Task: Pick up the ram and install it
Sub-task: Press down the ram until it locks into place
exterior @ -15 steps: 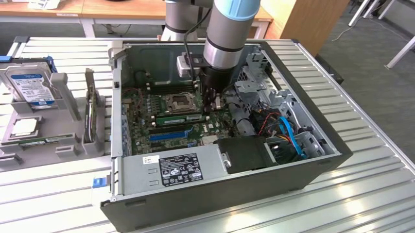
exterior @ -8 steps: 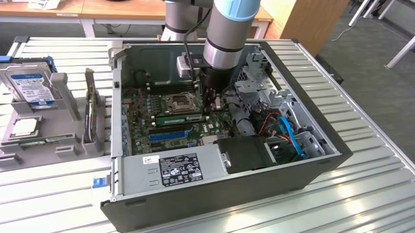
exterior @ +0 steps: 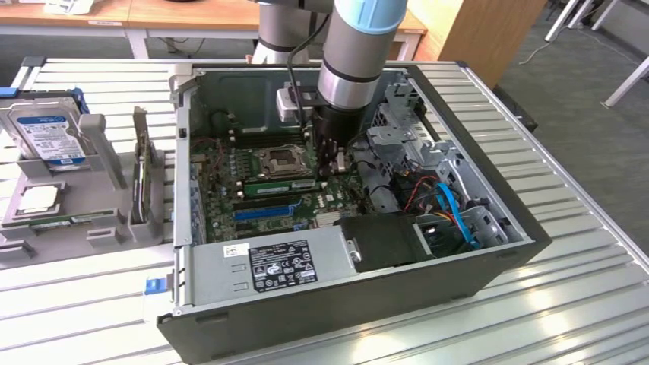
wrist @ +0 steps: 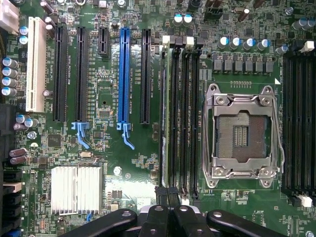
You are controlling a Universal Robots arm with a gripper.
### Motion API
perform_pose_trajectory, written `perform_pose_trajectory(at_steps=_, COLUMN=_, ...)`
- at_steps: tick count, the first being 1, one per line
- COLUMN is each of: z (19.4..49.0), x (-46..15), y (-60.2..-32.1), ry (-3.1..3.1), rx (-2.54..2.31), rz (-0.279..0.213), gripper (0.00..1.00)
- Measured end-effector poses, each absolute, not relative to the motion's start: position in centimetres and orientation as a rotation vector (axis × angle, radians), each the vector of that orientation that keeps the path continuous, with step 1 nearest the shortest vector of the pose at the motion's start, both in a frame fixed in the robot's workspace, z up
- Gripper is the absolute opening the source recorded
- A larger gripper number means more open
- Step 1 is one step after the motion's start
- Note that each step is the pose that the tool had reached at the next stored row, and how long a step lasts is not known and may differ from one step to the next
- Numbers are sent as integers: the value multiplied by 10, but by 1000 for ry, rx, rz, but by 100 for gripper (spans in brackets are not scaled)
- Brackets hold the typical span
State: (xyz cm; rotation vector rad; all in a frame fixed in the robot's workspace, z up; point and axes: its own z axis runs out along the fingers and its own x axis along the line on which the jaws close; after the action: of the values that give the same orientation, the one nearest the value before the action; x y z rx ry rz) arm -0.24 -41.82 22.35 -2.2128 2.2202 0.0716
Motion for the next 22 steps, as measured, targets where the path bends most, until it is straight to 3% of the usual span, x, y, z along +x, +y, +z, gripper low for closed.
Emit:
perform_pose_trajectory(at_steps=14, z=223, x=-2, y=-418, ry=2219, rx=-2212, rz=74, gripper=10)
perform_pose_trajectory(at_steps=22, z=237, x=-2, y=-418, ry=2219, rx=-2212, rz=73, gripper=10)
